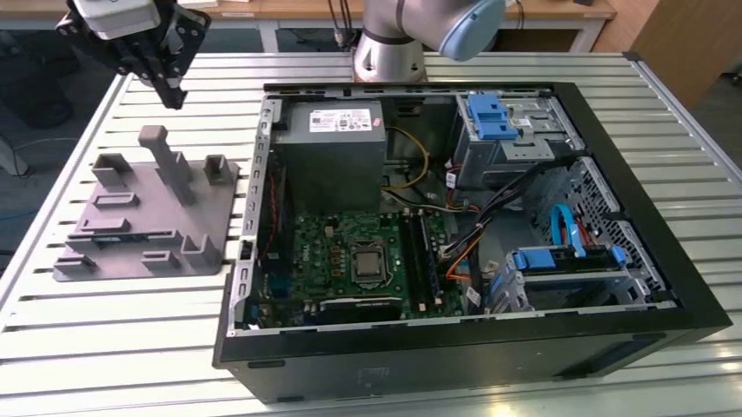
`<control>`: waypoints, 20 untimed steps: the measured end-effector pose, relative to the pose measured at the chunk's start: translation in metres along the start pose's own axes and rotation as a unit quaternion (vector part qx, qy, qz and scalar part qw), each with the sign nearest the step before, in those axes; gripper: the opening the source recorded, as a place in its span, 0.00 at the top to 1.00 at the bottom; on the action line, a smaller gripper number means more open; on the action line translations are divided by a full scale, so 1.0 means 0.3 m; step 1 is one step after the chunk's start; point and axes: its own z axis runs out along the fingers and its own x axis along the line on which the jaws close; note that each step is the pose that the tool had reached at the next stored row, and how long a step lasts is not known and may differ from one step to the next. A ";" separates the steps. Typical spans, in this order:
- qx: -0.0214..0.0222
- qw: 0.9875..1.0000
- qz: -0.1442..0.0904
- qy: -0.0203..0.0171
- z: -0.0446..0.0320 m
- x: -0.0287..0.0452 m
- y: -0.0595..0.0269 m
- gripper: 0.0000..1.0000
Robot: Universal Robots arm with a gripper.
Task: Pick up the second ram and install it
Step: 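Reach for the second ram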
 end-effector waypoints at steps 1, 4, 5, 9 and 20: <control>0.000 1.000 0.000 0.000 0.000 0.007 -0.001 0.90; 0.000 1.000 0.000 0.000 0.000 0.027 -0.002 0.90; 0.000 1.000 0.000 0.000 0.000 0.033 -0.003 0.90; 0.000 1.000 0.000 0.000 0.000 0.060 -0.005 0.90; 0.000 1.000 0.000 0.000 0.004 0.141 -0.011 0.90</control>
